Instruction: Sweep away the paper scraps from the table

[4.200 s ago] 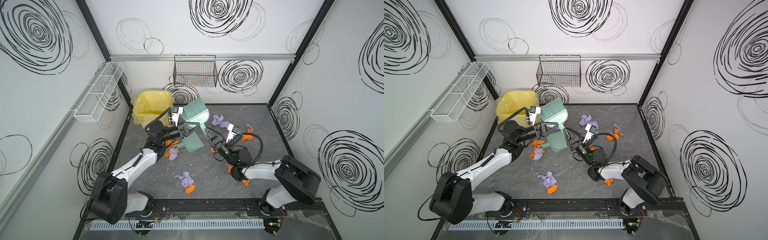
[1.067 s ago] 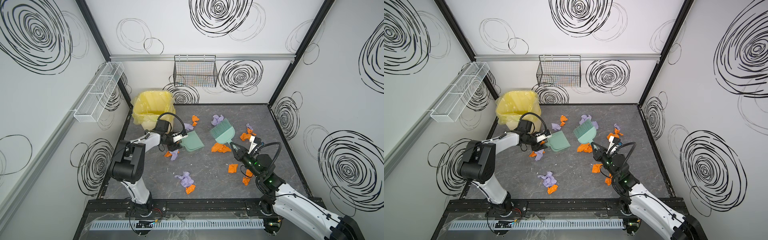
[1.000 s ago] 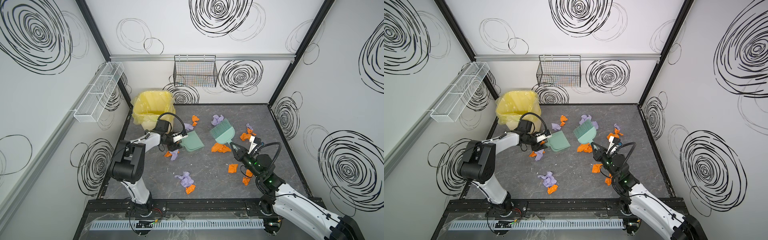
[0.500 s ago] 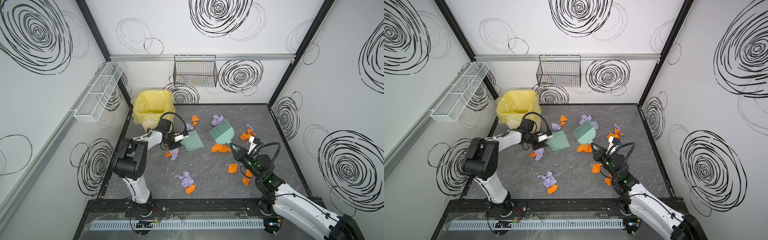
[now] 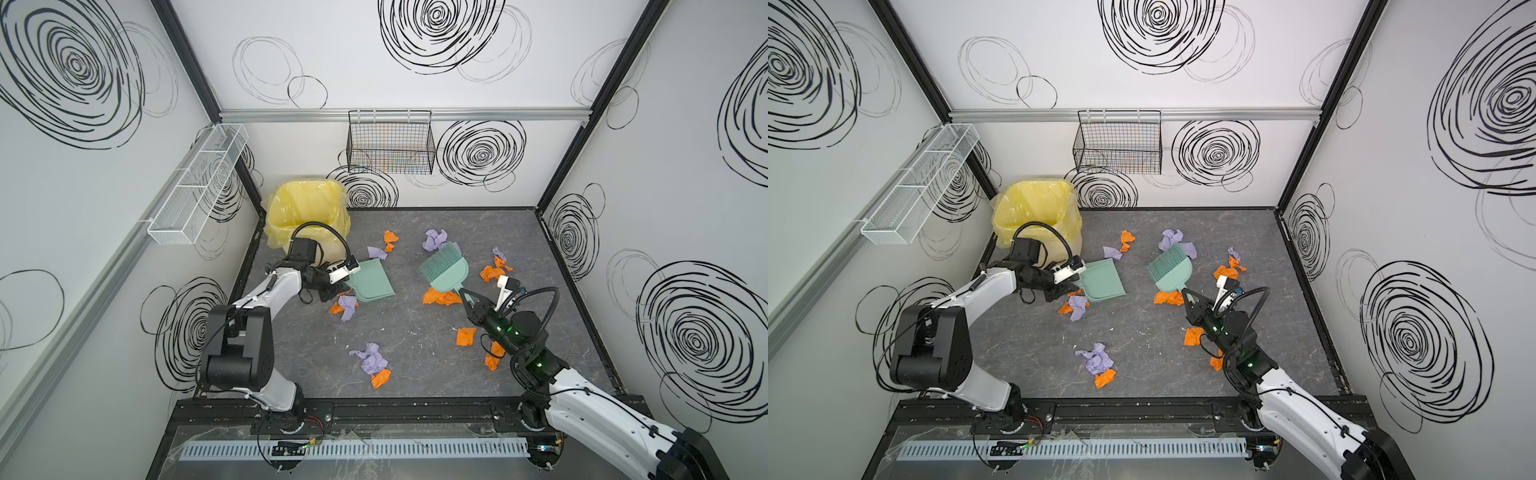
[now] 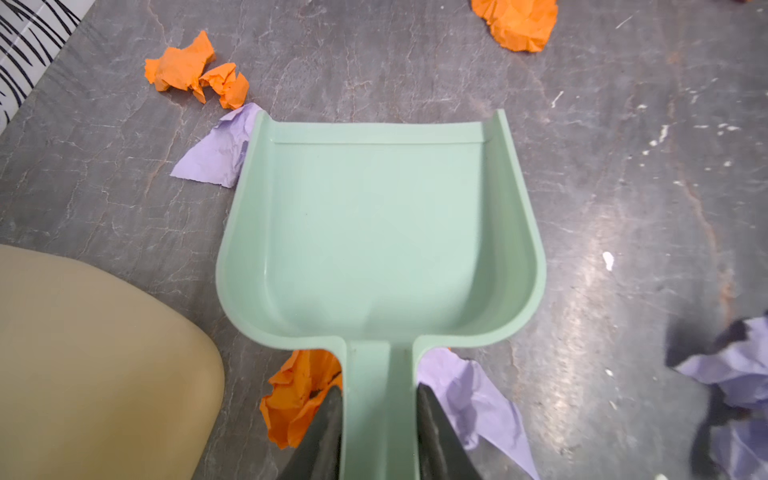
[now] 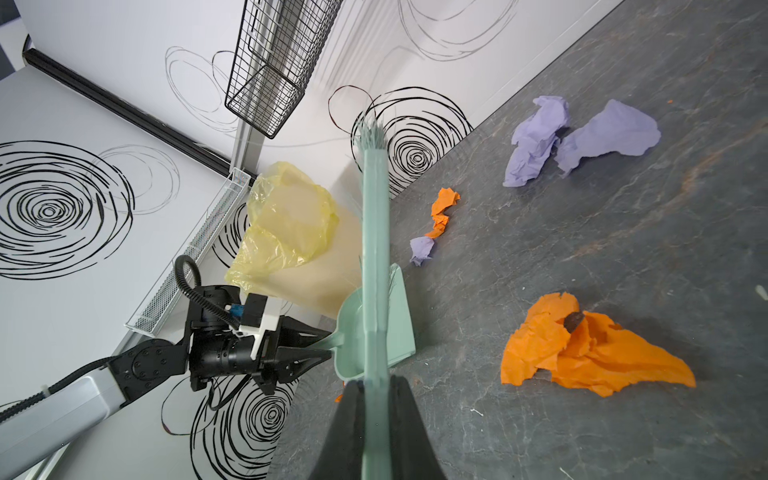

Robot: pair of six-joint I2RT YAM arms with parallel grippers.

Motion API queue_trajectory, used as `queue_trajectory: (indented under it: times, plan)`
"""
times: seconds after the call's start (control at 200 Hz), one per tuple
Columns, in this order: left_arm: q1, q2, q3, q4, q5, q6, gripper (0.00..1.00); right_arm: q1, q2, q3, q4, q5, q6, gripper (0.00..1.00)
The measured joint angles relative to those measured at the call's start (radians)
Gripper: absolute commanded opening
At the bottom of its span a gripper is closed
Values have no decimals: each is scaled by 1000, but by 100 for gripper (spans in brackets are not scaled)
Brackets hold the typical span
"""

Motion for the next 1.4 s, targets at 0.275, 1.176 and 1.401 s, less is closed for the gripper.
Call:
queue_trajectory:
  times: [0.275,1.176,1.401]
  plan:
    - [5,-164,-169,-69,97,23,29,8,8,-4,0,-1,0,0]
    - [-42,-243,-301,50,89,-134,62,51,47,-4,16,13,0,0]
    - [-1,-277,-323,51,0,-57,62,51,46,-4,15,13,-4,0]
